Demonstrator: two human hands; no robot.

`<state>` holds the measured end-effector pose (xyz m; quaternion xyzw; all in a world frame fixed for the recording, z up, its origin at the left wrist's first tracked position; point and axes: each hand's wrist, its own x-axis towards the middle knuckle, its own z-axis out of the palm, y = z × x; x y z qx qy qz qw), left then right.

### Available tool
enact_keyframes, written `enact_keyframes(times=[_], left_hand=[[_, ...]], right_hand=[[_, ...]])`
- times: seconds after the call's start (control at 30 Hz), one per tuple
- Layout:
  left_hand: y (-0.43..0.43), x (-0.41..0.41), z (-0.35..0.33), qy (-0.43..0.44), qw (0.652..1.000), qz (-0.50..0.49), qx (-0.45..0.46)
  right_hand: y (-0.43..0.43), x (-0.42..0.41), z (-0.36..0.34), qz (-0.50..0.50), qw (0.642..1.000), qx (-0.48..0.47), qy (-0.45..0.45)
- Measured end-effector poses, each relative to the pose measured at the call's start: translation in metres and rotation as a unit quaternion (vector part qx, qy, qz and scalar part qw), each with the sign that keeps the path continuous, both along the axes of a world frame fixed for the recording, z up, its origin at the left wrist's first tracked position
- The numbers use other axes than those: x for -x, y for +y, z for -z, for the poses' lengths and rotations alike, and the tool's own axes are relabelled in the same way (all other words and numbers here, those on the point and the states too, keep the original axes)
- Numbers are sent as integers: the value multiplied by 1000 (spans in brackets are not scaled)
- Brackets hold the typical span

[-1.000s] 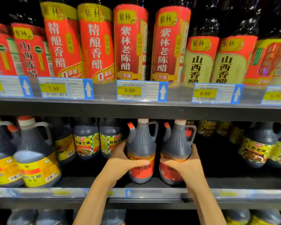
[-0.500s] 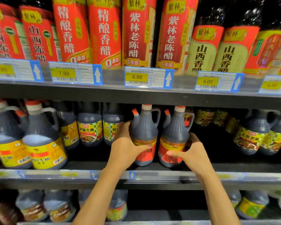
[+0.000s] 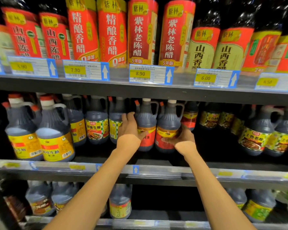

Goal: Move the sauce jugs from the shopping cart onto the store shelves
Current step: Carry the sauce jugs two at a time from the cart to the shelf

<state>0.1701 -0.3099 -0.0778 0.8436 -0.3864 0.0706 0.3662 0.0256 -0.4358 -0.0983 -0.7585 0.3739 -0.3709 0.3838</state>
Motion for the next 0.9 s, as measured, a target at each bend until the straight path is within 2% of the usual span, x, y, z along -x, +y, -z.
enact_keyframes(times=[0.17, 0.43, 0.73, 0.9], left_hand=[[-3, 1, 0, -69, 997, -22, -16], [-8, -3, -5, -134, 987, -38, -76], [-7, -8, -5, -138, 987, -26, -83], [7, -15, 1, -117, 990, 15, -77]], right_hand=[[-6, -9, -1, 24, 999, 10, 32], [-9, -18, 2, 8, 1000, -19, -16], [-4, -24, 3, 10, 998, -47, -31], [17, -18, 6, 41, 995, -34, -88]])
